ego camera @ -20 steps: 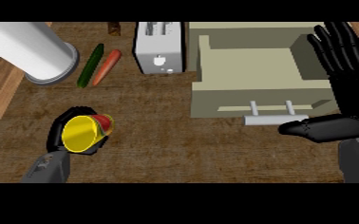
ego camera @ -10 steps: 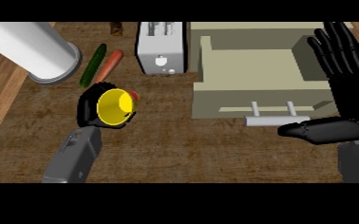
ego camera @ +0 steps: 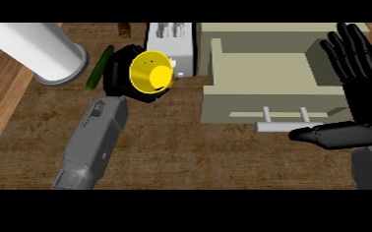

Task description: Pick up the cup, place it into the drawer and close the drawer

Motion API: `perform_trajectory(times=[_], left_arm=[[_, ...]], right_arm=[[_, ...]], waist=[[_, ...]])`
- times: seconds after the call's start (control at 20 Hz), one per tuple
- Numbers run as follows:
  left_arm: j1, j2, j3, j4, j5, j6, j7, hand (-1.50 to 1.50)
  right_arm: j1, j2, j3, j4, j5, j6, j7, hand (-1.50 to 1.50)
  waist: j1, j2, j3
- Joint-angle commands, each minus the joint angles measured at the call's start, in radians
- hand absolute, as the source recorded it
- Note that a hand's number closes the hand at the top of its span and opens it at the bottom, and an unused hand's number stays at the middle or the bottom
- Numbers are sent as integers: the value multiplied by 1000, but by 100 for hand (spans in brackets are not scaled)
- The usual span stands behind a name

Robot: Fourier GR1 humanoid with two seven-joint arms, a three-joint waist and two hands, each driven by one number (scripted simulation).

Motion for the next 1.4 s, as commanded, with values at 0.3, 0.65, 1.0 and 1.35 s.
perform_trajectory(times=[0.3, 0.65, 1.0, 1.35], left_arm=[[-220, -22, -167, -196, 75, 191, 384, 150], [-510, -22, -210, 49, 100, 357, 498, 150], [-619, -22, -358, 268, 196, 482, 551, 150], [-629, -22, -461, 396, 228, 391, 592, 150]], right_arm=[[-48, -24, -35, 19, -23, -1, 30, -150], [-47, -14, -17, 48, -2, 11, -18, -150], [-63, 10, 27, 34, 4, 16, -17, -150], [-126, -10, 19, 76, -28, 49, -23, -150]], waist=[[-10, 4, -1], [-43, 15, 0], [-98, 25, 1], [-144, 43, 1]])
